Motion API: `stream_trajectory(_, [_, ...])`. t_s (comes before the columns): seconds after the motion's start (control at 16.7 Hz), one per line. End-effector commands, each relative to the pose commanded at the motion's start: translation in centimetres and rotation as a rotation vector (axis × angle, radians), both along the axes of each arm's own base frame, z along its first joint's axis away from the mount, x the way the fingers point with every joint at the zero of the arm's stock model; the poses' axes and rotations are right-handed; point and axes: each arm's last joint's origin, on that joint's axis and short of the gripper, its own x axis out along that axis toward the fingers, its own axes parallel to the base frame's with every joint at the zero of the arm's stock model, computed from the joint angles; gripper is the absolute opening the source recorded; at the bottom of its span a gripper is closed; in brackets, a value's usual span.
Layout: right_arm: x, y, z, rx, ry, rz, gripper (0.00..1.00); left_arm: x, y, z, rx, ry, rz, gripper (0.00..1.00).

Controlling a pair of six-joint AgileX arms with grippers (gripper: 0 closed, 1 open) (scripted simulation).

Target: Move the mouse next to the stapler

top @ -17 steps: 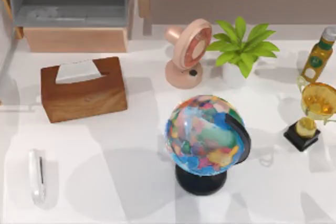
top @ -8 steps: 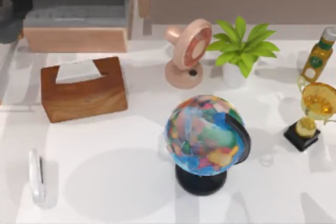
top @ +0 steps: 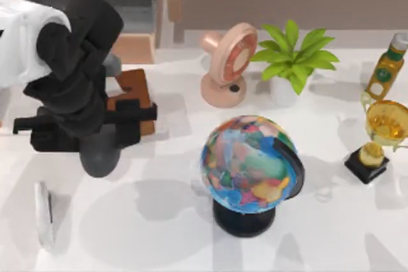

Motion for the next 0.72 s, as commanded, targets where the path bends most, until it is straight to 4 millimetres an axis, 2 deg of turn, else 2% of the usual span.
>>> stream_trajectory(0.18, [0.0,0.0,0.0,0.000,0.000,0.000,1.00,-3.7,-1.6,-2.7,0.033,0.060,-0.035,0.00])
stream_trajectory(0.3, [0.0,0.0,0.0,0.000,0.000,0.000,1.00,-5.3,-2.0,-3.7,0.049,0.080,-0.048,0.00])
stream_trajectory(0.42, [0.0,0.0,0.0,0.000,0.000,0.000,1.00,-6.0,-2.2,-4.2,0.056,0.087,-0.053,0.00])
stream_trajectory(0.72, [0.0,0.0,0.0,0.000,0.000,0.000,1.00,-5.9,-2.1,-4.2,0.059,0.092,-0.051,0.00])
